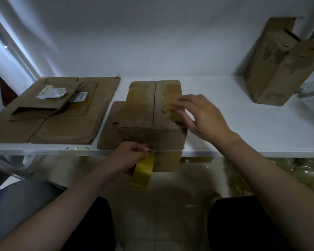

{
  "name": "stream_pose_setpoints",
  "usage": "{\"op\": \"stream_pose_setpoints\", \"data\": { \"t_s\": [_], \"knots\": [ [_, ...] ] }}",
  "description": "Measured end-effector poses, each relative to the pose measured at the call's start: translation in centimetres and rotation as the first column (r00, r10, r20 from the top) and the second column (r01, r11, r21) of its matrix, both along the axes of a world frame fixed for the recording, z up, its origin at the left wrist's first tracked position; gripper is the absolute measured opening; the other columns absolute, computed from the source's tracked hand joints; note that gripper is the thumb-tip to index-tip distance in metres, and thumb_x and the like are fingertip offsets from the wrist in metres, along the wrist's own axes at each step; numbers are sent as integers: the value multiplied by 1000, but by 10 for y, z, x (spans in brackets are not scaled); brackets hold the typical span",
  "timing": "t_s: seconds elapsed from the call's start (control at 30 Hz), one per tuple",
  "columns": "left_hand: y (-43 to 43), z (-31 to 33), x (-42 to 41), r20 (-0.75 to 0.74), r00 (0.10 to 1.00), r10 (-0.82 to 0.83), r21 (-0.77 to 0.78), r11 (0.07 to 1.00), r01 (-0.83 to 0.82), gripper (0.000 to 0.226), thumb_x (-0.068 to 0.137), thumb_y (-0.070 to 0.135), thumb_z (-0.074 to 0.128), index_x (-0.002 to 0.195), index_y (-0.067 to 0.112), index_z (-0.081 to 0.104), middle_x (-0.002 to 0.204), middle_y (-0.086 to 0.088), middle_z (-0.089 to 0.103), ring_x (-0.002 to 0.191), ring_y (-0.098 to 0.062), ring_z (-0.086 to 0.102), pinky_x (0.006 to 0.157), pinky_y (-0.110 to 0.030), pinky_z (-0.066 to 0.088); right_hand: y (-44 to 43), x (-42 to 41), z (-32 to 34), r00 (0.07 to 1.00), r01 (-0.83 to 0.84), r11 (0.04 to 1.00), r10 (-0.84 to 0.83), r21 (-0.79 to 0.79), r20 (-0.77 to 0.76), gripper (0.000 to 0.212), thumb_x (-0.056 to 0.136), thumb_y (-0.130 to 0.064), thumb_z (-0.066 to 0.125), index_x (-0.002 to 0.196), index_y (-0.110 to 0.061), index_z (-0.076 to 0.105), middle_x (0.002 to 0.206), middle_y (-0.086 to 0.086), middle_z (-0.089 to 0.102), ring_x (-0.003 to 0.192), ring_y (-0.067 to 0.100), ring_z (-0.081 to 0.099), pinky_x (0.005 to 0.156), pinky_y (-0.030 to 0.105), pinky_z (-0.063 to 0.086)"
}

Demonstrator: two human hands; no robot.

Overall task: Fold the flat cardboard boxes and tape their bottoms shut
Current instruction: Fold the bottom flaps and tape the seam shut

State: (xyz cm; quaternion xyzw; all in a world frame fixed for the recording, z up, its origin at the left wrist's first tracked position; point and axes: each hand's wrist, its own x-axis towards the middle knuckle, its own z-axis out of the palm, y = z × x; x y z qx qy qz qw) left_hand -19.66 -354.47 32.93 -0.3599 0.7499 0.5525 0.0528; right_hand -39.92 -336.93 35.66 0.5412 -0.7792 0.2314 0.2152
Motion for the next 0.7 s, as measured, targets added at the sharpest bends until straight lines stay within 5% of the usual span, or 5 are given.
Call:
{"op": "stream_pose_setpoints", "data": {
  "t_s": [0.13, 0.27, 0.47, 0.57, 0.7],
  "knots": [
    [-2, -10, 2, 1, 1000, -22, -29, 999, 22, 9, 94, 23, 69, 92, 30, 72, 103, -1, 67, 92, -19, 64, 72, -34, 56, -40, 30, -13, 987, -93, 986, 109, 136, -118, 47, 105, -48, 41, 139, -22, 59, 144, -1, 57, 132, 31, 49, 107, 44, 41],
    [-5, -15, 3, -19, 1000, 4, -13, 1000, -4, 10, 93, 21, 69, 90, 30, 74, 105, 1, 70, 93, -18, 65, 74, -33, 55, -58, 31, -40, 1000, -21, 983, 24, 183, -14, 53, 103, -57, 35, 143, -29, 56, 147, -9, 54, 146, 31, 35, 117, 53, 32],
    [-6, -17, 10, -99, 993, 68, 39, 997, -64, 9, 93, 22, 70, 91, 29, 74, 101, 9, 70, 97, -15, 65, 91, -41, 53, -65, 29, -53, 982, 42, 956, 14, 291, -188, 81, 80, -65, 68, 148, -25, 49, 153, -4, 48, 145, 38, 34, 115, 62, 28],
    [-3, -16, 13, -128, 986, 111, 75, 992, -102, 6, 93, 23, 71, 94, 26, 75, 100, 5, 70, 92, -15, 65, 82, -38, 55, -65, 36, -53, 972, 128, 931, -49, 341, -231, 107, 64, -66, 81, 153, -24, 39, 157, -1, 42, 147, 39, 29, 117, 67, 17],
    [6, -12, 15, -147, 967, 208, 219, 960, -173, 9, 94, 19, 68, 99, 24, 75, 100, 4, 70, 87, -15, 66, 63, -32, 59, -61, 39, -46, 979, 112, 947, -55, 300, -194, 107, 68, -70, 75, 156, -24, 33, 158, 1, 39, 148, 39, 27, 119, 65, 13]
  ]
}}
